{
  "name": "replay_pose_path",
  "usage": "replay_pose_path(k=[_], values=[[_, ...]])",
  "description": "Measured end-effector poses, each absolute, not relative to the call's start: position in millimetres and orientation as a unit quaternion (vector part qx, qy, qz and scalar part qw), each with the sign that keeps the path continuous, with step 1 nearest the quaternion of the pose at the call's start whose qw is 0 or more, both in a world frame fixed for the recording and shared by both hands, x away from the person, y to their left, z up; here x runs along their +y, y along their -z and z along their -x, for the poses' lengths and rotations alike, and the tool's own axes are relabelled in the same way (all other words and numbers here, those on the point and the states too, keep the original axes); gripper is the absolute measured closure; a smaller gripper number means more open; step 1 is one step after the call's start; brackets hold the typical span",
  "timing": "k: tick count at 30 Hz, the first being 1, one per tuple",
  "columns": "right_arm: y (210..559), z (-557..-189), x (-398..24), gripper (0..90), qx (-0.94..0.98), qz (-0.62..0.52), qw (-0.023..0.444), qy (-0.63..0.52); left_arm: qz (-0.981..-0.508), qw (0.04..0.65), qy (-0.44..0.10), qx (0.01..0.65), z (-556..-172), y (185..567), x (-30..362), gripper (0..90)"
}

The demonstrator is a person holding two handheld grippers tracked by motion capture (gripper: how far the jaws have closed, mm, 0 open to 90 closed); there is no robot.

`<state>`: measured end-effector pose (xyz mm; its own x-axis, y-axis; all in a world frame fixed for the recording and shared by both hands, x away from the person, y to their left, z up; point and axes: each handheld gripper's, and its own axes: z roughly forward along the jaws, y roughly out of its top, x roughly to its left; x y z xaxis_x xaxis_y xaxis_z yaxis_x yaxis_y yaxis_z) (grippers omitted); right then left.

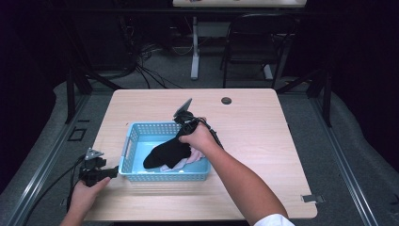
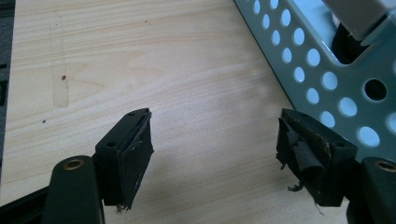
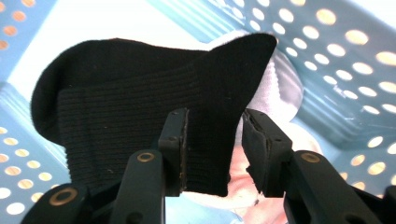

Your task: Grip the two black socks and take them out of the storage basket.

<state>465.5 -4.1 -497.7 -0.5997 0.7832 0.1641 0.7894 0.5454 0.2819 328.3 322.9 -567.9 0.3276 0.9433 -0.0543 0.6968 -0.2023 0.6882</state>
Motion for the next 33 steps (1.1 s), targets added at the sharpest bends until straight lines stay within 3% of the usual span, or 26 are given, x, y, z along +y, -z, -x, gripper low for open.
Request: replay_pose_path(k=[6, 16, 33], values=[[508.1, -465.9, -2.7, 61.5, -0.877, 0.452, 0.021, 0.162, -0.75, 0.317, -0.194, 0.547, -328.2, 567.9, 322.8, 26.6], [500.5, -460.2, -1.5, 84.3, -0.882, 0.436, 0.003, 0.177, -0.752, 0.317, -0.194, 0.545, -328.3, 567.8, 322.9, 26.5], [467.7, -444.9, 4.6, 87.5, -0.89, 0.405, 0.001, 0.209, -0.752, 0.316, -0.194, 0.545, -328.2, 568.0, 322.6, 26.5]])
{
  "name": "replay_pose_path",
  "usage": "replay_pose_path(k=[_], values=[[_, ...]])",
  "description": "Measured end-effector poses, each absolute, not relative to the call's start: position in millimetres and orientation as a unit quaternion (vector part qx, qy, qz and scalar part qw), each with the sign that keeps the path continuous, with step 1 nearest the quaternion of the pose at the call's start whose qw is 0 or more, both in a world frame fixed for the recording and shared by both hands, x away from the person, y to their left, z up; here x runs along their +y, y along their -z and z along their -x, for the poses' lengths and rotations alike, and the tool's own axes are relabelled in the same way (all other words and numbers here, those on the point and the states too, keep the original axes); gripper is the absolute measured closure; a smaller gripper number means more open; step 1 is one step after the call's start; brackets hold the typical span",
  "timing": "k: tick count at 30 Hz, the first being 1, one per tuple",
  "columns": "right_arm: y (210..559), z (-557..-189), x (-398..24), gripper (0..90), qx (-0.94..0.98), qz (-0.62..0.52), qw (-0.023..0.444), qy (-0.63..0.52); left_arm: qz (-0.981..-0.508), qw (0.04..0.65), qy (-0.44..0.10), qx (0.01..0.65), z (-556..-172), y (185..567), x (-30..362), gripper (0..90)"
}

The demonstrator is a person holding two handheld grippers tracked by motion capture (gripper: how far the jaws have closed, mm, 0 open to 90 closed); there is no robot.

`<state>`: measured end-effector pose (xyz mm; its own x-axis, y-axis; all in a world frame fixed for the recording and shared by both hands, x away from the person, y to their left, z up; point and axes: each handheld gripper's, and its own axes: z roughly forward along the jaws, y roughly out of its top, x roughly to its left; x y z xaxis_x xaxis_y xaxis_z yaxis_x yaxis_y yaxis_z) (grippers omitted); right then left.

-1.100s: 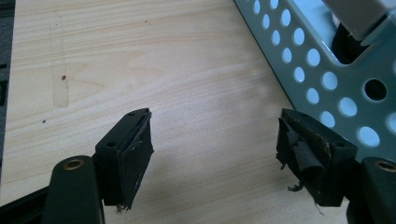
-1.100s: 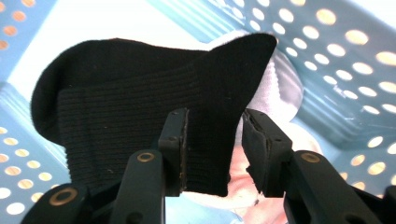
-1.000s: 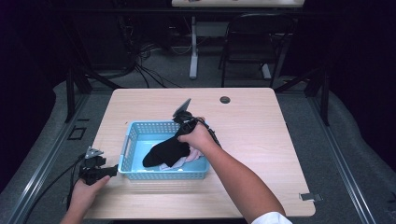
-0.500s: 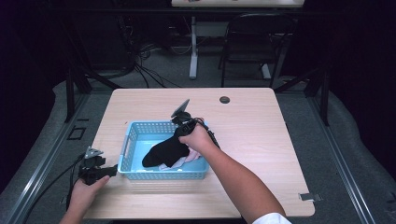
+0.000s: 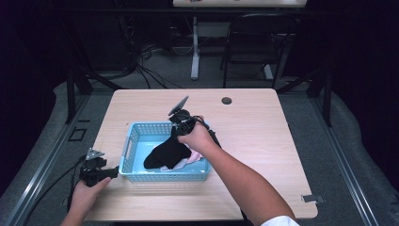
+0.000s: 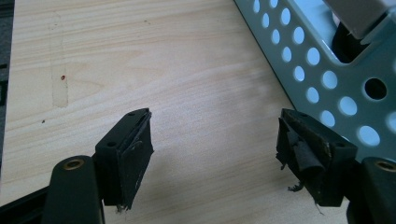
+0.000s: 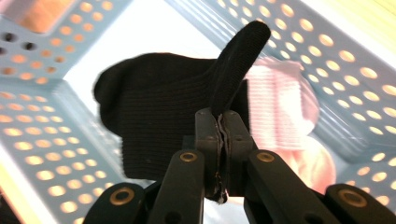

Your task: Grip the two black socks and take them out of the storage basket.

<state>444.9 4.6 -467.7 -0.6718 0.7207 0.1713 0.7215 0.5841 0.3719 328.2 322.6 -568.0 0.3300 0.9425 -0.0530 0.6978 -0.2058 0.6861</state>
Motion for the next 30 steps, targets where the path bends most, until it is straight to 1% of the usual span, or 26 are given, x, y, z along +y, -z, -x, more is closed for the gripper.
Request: replay_pose_path(k=[17, 30], values=[[415.0, -422.1, 18.2, 87.6, -0.902, 0.354, -0.006, 0.248, -0.751, 0.317, -0.194, 0.546, -328.2, 568.4, 322.1, 26.5], [367.4, -413.7, 12.5, 87.6, -0.902, 0.338, -0.029, 0.268, -0.752, 0.316, -0.19, 0.547, -328.0, 568.0, 322.4, 26.5]])
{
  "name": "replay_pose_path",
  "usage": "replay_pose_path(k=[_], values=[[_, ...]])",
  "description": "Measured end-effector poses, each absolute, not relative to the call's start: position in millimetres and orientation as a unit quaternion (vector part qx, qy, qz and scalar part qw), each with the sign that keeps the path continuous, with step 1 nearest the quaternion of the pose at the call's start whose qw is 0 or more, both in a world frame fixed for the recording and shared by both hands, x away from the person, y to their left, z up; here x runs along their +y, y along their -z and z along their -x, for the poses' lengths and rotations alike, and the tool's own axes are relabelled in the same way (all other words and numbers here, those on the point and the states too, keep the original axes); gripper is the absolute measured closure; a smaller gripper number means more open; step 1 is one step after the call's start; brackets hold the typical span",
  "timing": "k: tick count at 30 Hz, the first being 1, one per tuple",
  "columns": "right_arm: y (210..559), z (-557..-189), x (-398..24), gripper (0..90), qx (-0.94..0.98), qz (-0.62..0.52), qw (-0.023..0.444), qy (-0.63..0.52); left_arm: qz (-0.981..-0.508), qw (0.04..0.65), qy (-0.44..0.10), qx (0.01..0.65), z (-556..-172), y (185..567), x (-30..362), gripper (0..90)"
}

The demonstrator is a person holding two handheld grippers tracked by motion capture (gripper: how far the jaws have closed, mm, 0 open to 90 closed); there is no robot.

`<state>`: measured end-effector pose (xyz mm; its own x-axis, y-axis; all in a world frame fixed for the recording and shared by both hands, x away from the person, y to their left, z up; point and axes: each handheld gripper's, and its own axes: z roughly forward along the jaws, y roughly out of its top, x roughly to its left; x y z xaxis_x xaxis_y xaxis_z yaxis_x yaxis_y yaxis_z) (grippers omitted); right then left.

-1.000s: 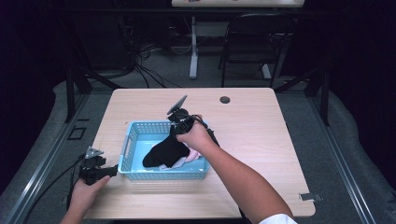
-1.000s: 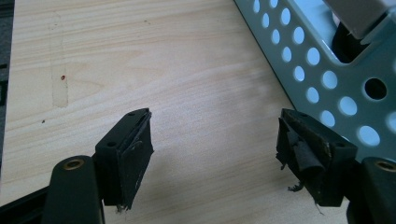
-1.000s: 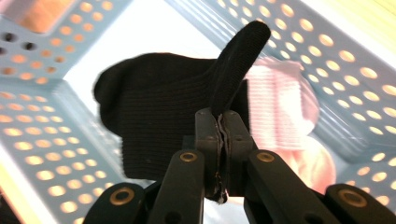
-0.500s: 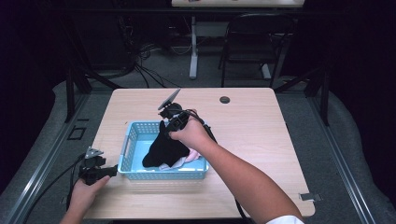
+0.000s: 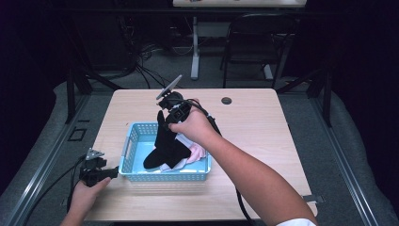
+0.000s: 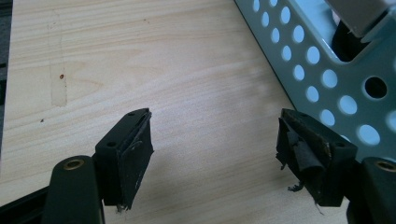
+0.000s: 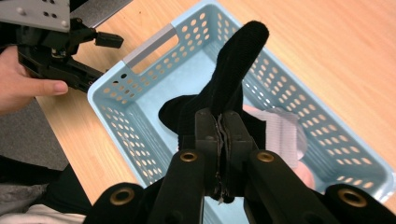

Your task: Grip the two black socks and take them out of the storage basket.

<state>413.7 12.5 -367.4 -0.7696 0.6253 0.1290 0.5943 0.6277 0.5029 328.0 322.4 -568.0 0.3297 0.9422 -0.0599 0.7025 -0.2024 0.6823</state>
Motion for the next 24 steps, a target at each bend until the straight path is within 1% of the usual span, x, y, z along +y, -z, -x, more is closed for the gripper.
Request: replay_pose_path(k=[7, 24], values=[[351.2, -409.4, 1.2, 87.5, 0.901, -0.337, 0.035, -0.27, -0.752, 0.316, -0.189, 0.547, -327.9, 568.2, 322.3, 26.5], [333.8, -393.7, -44.2, 87.5, 0.895, -0.35, 0.054, -0.27, -0.751, 0.315, -0.192, 0.547, -328.1, 569.1, 321.9, 26.5]])
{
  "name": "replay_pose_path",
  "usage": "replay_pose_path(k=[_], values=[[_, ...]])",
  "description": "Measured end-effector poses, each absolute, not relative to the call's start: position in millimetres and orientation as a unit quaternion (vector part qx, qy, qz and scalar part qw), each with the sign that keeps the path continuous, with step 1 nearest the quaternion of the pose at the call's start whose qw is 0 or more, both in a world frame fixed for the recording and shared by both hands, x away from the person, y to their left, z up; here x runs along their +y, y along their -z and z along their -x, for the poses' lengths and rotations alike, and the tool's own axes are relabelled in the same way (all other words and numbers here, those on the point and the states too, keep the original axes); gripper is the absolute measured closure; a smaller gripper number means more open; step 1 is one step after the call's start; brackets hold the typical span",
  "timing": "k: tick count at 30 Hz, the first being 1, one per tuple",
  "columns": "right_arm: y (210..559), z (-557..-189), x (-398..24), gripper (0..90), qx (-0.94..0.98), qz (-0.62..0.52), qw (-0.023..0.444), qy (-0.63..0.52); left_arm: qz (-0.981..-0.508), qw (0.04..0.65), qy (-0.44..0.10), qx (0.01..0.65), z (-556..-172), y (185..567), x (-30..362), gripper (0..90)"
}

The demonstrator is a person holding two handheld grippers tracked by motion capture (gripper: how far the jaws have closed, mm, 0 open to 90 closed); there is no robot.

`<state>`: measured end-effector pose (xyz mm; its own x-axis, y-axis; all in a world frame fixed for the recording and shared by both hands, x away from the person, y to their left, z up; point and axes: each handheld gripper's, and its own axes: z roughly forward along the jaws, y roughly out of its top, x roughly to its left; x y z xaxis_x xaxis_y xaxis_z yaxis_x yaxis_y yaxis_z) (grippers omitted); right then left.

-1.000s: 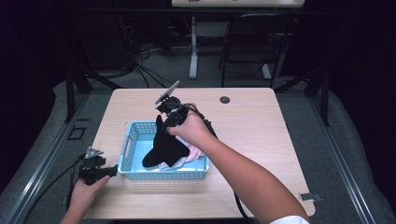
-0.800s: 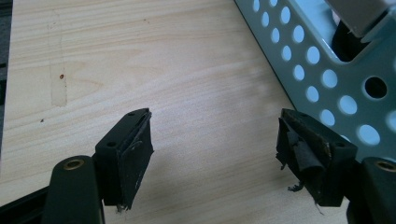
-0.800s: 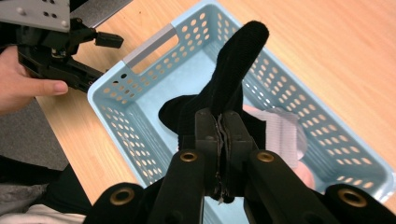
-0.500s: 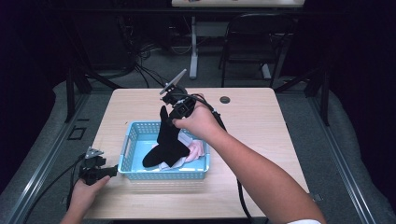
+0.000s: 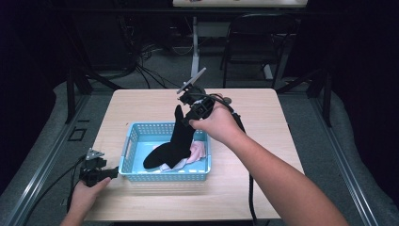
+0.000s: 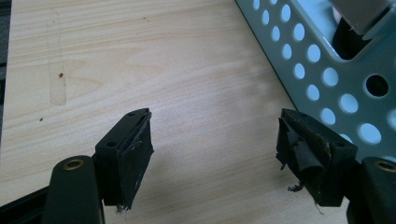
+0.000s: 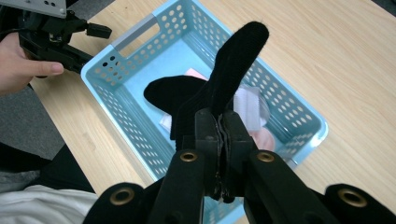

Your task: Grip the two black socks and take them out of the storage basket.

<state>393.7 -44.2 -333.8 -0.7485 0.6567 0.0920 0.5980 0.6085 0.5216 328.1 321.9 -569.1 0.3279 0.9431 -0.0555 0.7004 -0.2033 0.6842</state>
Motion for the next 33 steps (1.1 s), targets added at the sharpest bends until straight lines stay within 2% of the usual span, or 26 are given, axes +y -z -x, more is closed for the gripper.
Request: replay_pose_path(k=[21, 33], values=[[328.2, -380.7, -129.3, 87.5, 0.866, -0.412, 0.075, -0.274, -0.754, 0.311, -0.192, 0.545, -328.1, 569.9, 320.4, 26.5], [356.8, -380.2, -173.1, 87.5, 0.843, -0.459, 0.077, -0.27, -0.757, 0.309, -0.193, 0.543, -328.0, 570.1, 320.1, 26.6]])
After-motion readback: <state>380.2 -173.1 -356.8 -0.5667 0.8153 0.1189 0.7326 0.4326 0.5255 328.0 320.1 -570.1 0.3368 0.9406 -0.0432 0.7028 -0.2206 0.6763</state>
